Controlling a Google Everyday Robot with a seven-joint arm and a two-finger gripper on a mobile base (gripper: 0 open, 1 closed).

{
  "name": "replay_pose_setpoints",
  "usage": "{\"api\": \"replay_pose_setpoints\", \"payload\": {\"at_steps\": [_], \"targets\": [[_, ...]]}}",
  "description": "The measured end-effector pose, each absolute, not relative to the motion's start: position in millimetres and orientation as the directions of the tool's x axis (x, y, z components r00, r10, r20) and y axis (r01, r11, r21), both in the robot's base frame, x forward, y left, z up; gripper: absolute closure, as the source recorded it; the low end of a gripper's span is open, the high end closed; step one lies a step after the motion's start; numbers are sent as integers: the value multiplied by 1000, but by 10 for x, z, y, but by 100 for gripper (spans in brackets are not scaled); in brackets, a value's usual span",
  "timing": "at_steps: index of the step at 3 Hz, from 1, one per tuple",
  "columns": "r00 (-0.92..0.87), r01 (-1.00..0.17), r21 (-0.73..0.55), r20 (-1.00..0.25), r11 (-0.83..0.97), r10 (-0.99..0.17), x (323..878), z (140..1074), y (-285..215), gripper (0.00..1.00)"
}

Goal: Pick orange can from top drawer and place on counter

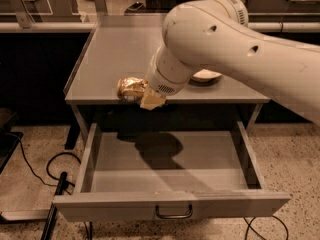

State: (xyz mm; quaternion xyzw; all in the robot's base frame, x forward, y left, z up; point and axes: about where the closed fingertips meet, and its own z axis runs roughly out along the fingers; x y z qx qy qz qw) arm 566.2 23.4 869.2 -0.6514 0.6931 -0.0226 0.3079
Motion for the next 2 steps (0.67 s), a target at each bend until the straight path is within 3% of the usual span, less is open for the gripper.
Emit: {"api": "replay_pose_setpoints", "payload": {"at_steps": [2], "targets": [[50,-881,-453,-372,135,-927,6055,8749,191,100]]}}
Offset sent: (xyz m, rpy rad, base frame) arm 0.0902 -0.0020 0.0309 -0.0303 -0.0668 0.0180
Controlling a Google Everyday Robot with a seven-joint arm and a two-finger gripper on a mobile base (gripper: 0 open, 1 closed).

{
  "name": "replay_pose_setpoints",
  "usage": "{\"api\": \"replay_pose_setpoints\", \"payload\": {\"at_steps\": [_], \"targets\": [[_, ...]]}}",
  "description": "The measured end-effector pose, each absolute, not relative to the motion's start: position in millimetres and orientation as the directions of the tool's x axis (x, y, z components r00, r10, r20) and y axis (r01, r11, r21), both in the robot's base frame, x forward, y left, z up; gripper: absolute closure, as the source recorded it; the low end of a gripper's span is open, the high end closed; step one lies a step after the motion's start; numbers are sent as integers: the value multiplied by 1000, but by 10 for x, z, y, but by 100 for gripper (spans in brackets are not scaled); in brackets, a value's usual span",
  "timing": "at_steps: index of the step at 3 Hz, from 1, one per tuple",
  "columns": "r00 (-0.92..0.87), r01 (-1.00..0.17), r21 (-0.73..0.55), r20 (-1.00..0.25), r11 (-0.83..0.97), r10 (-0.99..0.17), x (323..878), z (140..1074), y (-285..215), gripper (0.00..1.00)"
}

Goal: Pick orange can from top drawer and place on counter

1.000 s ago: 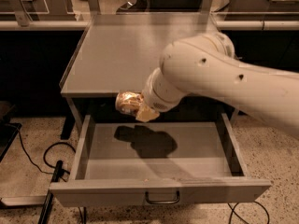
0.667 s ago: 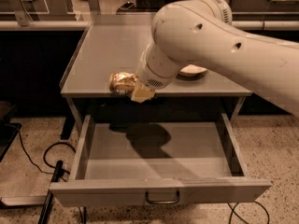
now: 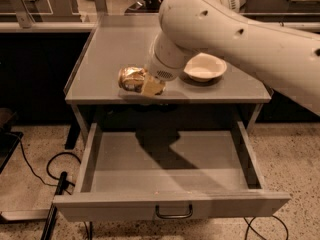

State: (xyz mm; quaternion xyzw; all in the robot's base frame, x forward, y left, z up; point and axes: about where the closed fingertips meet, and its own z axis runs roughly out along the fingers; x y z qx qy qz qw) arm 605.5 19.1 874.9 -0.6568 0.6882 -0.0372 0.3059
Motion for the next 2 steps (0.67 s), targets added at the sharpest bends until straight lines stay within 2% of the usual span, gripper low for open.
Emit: {"api": "replay_pose_setpoints", "payload": {"at_steps": [2], "targets": [[114,-903,-423,-395,71,-912,6721,8730,455,100]]}}
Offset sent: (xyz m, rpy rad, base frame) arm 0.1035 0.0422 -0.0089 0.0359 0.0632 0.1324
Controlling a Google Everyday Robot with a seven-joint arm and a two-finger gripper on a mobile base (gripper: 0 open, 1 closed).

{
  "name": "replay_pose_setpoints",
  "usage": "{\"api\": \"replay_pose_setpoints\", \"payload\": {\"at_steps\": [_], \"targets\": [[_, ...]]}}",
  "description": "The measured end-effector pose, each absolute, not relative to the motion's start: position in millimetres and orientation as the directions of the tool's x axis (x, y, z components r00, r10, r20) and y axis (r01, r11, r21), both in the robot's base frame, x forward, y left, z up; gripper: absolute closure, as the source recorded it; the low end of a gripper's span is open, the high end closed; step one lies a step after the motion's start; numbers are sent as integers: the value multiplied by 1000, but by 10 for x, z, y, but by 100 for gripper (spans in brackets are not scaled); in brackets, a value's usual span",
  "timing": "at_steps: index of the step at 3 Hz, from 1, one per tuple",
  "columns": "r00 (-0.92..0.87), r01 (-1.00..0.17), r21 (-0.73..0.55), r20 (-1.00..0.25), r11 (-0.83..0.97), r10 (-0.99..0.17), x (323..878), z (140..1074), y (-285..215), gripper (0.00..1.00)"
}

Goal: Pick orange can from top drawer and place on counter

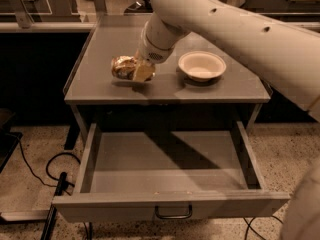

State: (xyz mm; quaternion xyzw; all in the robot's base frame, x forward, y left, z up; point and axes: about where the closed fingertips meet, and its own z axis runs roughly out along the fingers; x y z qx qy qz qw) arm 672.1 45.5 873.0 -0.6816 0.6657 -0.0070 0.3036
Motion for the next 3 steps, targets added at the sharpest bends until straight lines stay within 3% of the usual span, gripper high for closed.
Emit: {"api": "replay_pose_setpoints", "payload": {"at_steps": [3], "targets": [[187,-946,-322,-468,-31,-863,7000,8587,1102,100]]}}
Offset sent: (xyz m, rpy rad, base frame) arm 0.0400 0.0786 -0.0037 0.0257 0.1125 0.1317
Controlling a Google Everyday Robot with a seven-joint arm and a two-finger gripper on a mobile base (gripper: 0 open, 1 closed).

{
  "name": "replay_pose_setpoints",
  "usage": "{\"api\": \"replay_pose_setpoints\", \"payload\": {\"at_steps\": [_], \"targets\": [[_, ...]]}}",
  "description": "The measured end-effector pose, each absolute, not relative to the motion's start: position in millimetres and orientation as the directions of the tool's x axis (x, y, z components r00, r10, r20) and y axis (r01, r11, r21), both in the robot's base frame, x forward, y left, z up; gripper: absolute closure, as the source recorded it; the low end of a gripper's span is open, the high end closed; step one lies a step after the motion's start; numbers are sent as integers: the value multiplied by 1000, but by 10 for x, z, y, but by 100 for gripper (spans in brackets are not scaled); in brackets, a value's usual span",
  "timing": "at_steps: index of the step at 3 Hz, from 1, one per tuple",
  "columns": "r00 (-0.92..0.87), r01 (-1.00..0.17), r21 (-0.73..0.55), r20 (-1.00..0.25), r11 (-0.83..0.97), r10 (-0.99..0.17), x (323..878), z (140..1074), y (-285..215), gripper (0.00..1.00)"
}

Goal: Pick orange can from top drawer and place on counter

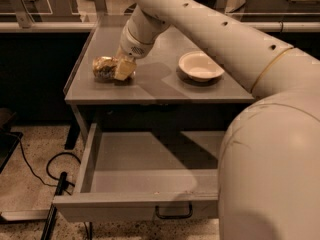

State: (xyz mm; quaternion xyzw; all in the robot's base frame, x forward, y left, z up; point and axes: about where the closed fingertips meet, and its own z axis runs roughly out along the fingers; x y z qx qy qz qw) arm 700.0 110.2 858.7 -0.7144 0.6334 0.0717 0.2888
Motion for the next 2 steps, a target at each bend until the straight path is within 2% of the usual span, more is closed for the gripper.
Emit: {"api": "replay_pose_setpoints", "payload": {"at_steps": [2], "targets": [[189,-947,-318,-474,-33,-860,6997,8585,1123,57]]}}
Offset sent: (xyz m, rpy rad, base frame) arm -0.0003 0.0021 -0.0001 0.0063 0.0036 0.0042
